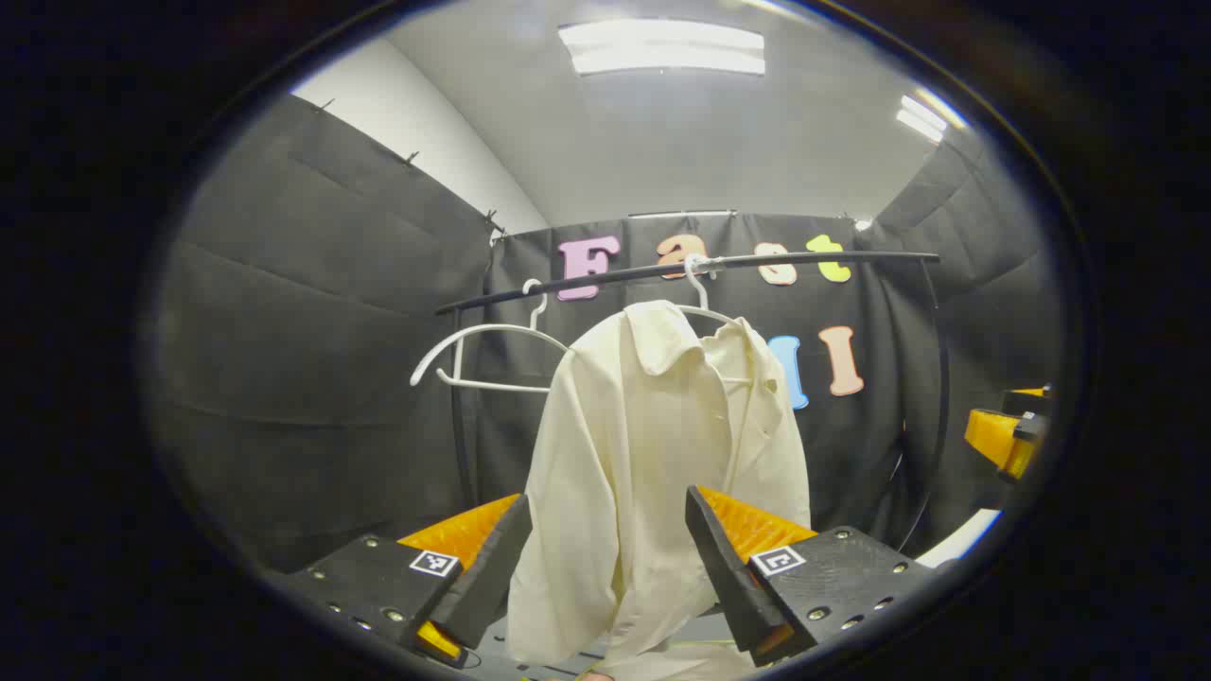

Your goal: Grasp the clothes on the hanger with both hands and then place them into the laundry hamper below.

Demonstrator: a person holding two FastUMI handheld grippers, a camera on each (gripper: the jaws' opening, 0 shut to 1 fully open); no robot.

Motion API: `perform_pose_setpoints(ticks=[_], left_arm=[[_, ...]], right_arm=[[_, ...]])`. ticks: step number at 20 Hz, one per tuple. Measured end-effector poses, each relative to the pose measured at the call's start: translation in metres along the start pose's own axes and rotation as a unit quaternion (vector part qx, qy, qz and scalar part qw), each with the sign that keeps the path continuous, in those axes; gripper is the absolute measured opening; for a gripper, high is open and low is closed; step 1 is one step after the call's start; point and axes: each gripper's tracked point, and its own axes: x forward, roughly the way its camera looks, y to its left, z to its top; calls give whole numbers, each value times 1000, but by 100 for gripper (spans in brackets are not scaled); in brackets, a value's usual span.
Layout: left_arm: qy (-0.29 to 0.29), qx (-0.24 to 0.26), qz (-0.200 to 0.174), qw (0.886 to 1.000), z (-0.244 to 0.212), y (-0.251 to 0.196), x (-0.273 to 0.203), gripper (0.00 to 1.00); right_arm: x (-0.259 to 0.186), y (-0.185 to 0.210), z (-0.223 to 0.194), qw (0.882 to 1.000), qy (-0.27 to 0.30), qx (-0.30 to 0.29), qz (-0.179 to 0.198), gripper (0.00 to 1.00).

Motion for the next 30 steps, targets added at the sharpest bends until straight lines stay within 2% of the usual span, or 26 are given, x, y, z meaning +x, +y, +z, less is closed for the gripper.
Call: perform_pose_setpoints(ticks=[19,23,30], left_arm=[[-20,17,-1,1000,7,2,12,96],[-18,5,-8,1000,9,3,16,96],[-21,-7,-33,999,13,-29,39,95]], right_arm=[[15,12,0,1000,-2,2,7,97],[21,22,2,1000,2,5,12,96],[65,36,25,999,-23,10,44,96]])
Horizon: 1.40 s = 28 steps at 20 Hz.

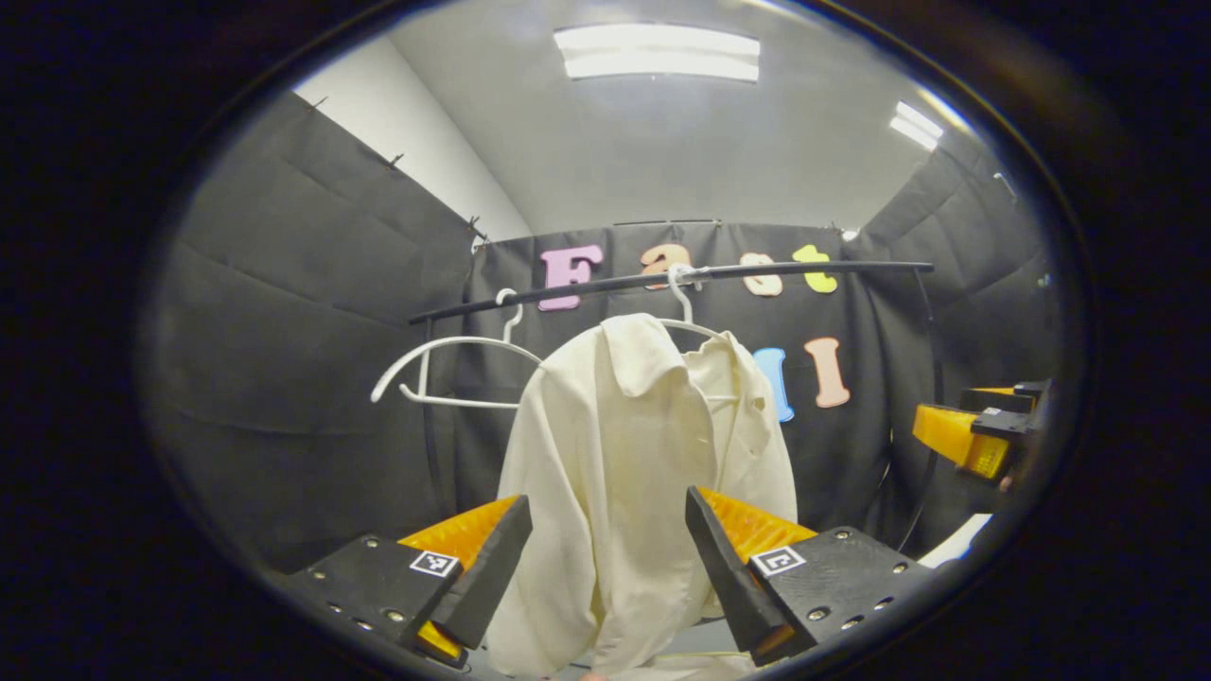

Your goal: Grasp the clothes on the hanger with both hands and then place them into the laundry hamper below.

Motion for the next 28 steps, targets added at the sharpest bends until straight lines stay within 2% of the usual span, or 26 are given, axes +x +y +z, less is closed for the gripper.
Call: perform_pose_setpoints(ticks=[2,9,17,22,28], left_arm=[[2,3,3,1000,1,-15,13,95],[10,13,30,999,-6,-52,65,95],[7,47,67,997,-9,-53,133,95],[11,59,97,993,-15,-45,149,95],[17,52,137,989,-20,-32,158,95]], right_arm=[[20,0,6,1000,-9,1,16,97],[88,23,-5,994,-2,33,109,97],[153,74,-30,980,13,30,195,97],[185,100,-41,974,18,33,222,98],[217,113,-53,978,21,28,203,97]])
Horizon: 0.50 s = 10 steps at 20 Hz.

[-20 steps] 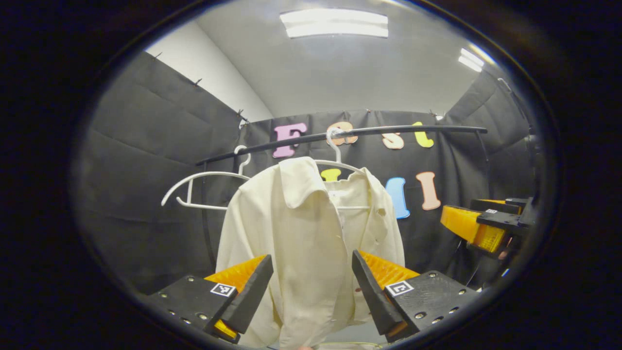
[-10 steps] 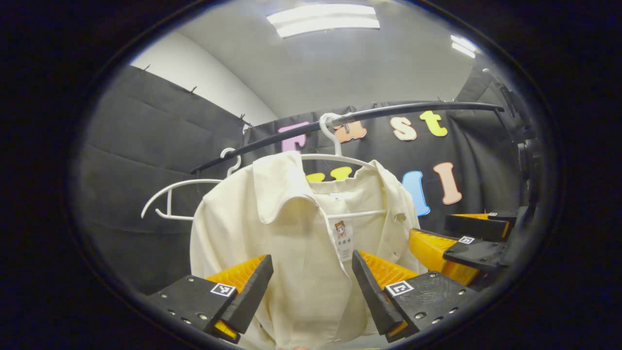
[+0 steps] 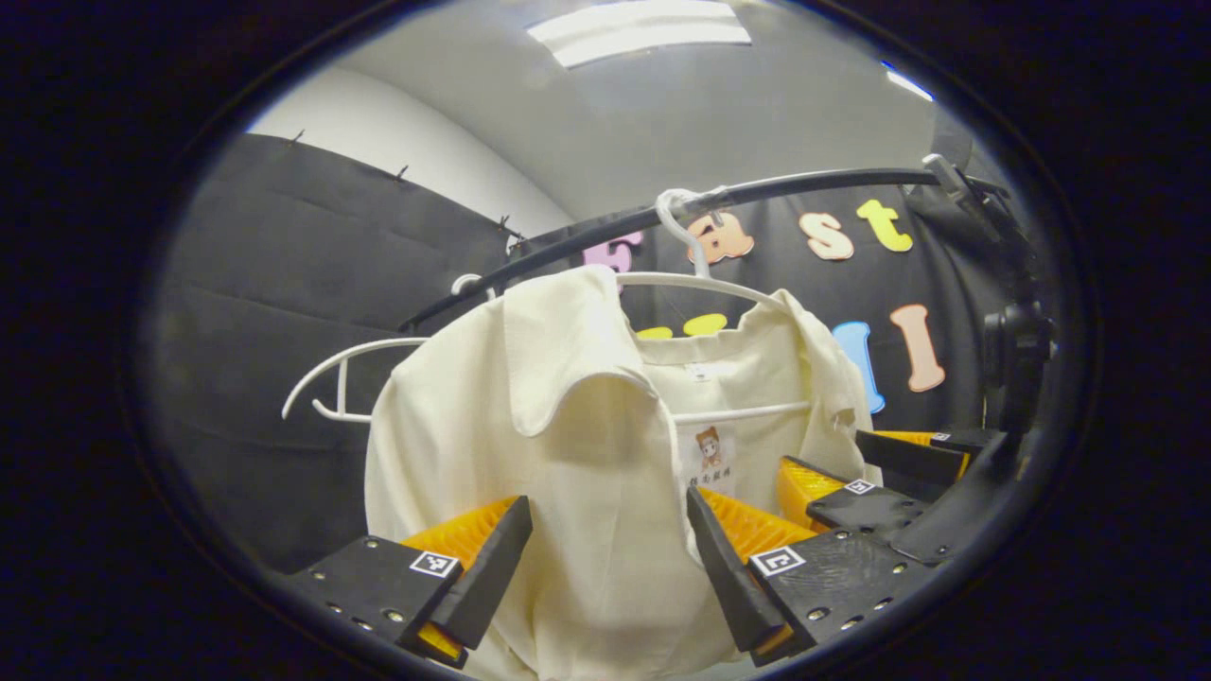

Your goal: Grasp the clothes on the hanger with both hands and then place them into the laundry hamper below.

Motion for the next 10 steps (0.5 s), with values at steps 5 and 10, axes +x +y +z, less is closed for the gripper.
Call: perform_pose_setpoints(ticks=[5,10], left_arm=[[7,-6,9,1000,-7,-1,10,95],[19,4,21,1000,-13,5,15,59]], right_arm=[[15,-2,-1,1000,1,8,-14,97],[19,3,-5,1000,14,5,-13,67]])
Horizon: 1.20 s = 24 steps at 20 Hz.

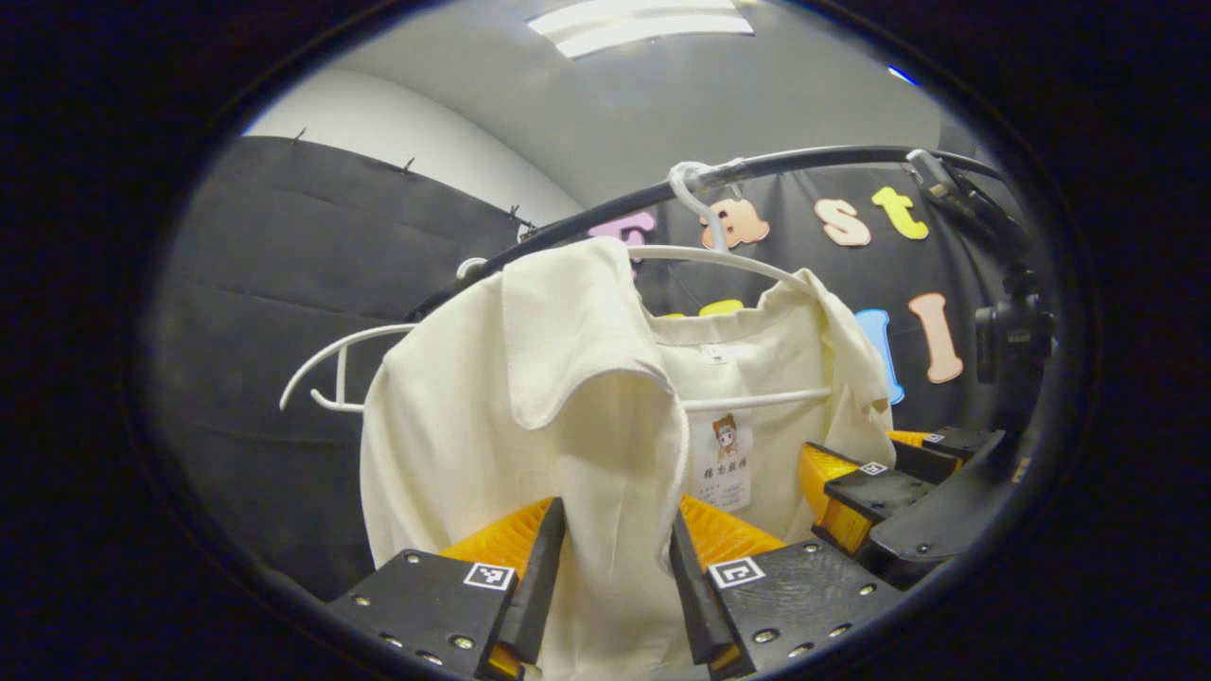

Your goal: Grasp the clothes on the hanger with both hands and then place them into the laundry hamper below.

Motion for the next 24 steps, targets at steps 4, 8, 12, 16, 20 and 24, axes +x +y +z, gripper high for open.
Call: perform_pose_setpoints(ticks=[4,8,12,16,20,24], left_arm=[[-12,-5,-9,1000,9,6,-2,23],[-44,19,20,999,26,31,-18,2],[-63,37,20,997,46,43,-32,0],[-80,47,33,995,66,59,-46,0],[-107,56,53,991,92,75,-53,1],[-141,69,83,984,124,101,-62,1]], right_arm=[[-1,-19,14,999,-27,-7,-33,5],[-19,-41,40,994,-72,-45,-66,5],[-30,-53,67,985,-117,-97,-84,5],[-39,-66,93,976,-153,-114,-102,4],[-37,-86,111,964,-182,-148,-129,5],[-39,-101,129,955,-201,-159,-148,1]])
